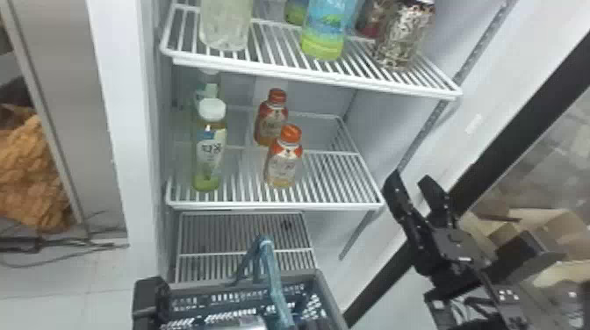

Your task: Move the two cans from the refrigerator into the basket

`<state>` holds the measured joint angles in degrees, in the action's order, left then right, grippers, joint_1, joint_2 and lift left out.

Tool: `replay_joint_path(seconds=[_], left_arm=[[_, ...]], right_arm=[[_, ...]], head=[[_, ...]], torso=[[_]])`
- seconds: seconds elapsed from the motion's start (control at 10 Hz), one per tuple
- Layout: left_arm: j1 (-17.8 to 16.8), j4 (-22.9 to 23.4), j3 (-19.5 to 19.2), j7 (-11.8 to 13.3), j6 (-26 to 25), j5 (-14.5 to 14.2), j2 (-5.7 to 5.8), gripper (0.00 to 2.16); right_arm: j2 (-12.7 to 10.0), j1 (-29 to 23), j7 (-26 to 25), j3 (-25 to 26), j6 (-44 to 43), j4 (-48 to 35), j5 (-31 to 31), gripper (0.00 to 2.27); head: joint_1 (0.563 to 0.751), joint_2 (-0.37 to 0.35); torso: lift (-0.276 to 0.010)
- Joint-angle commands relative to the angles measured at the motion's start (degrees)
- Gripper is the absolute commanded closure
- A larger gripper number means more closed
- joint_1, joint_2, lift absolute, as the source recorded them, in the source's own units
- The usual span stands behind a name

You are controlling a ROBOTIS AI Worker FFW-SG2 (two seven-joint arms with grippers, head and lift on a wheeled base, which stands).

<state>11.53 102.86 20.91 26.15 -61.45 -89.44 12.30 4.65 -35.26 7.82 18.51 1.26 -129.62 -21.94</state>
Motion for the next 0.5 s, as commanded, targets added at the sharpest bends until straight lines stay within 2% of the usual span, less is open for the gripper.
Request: replay_joint_path(seconds=[0.0, 0.4], left_arm=[[0.00, 0.00, 0.00, -0.05, -0.14, -0.02, 0.00, 1.21], [0.00, 0.00, 0.00, -0.05, -0.14, -0.14, 0.00, 1.21]], right_arm=[[0.10, 0.10, 0.00, 0.00, 0.00, 0.17, 0.00, 0.52], [0.19, 0.38, 0.00, 0.00, 0.00, 0.17, 0.00, 0.52]], head=[[0.695, -0.350], [0.695, -0.350]], torso=[[-0.266], [-0.266]])
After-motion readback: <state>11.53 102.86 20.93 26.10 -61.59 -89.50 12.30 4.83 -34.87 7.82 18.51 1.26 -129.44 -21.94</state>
